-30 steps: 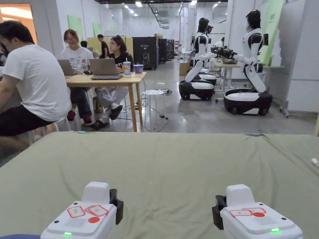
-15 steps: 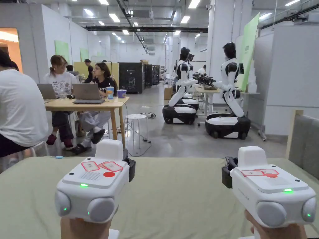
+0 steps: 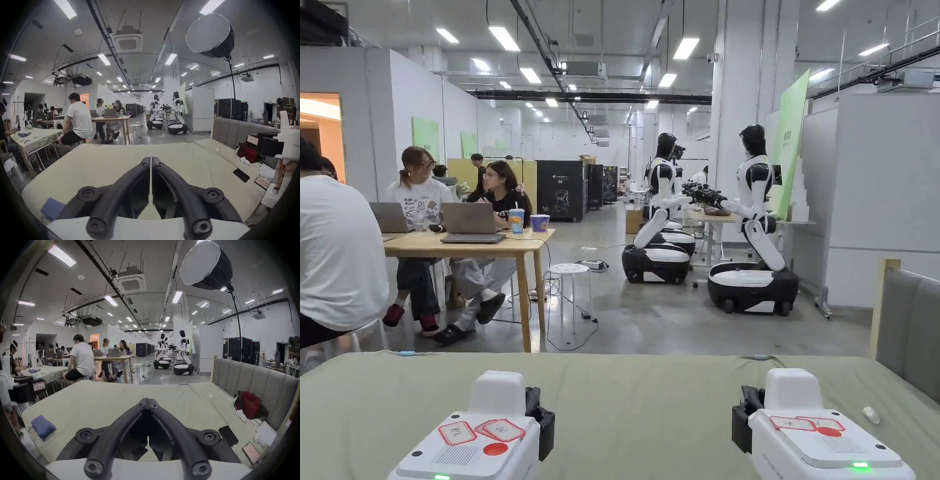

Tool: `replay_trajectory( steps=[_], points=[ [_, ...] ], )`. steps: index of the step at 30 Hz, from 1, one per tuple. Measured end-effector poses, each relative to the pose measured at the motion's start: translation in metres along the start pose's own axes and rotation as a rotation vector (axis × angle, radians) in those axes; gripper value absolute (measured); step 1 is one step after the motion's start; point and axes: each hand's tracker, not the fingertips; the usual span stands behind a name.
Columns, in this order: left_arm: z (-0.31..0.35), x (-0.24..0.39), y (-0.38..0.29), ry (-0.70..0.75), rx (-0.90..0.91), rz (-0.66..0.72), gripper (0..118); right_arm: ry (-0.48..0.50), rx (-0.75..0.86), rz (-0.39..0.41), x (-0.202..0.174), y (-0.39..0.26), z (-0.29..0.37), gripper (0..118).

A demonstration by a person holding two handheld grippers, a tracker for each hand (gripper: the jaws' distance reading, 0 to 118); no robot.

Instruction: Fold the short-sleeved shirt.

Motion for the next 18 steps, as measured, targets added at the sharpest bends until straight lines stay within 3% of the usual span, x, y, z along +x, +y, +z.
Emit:
replay_trajectory(
  steps=[2,4,7,11,12,18],
  points=[
    [0.001,-0.003,0.000,-0.005,0.001,0.004,13,-0.001,-0.001,0.005,-0.002,-0.002,-0.001,6],
    [0.002,-0.002,0.000,0.003,0.009,0.001,30,0.001,-0.002,0.002,-0.003,-0.005,-0.002,25],
    [0.003,-0.004,-0.001,0.014,0.008,-0.008,71,0.010,-0.019,-0.002,-0.006,-0.009,-0.005,53],
    [0.003,-0.008,-0.003,0.031,0.021,-0.008,118,-0.005,-0.014,0.009,-0.010,-0.011,-0.007,113],
    [0.005,-0.009,-0.003,0.019,0.026,-0.003,118,-0.011,-0.005,0.013,-0.012,-0.011,-0.005,118],
    [0.006,-0.014,-0.003,0.061,0.035,-0.003,118,-0.023,0.036,0.032,-0.014,-0.003,0.002,118]
  ],
)
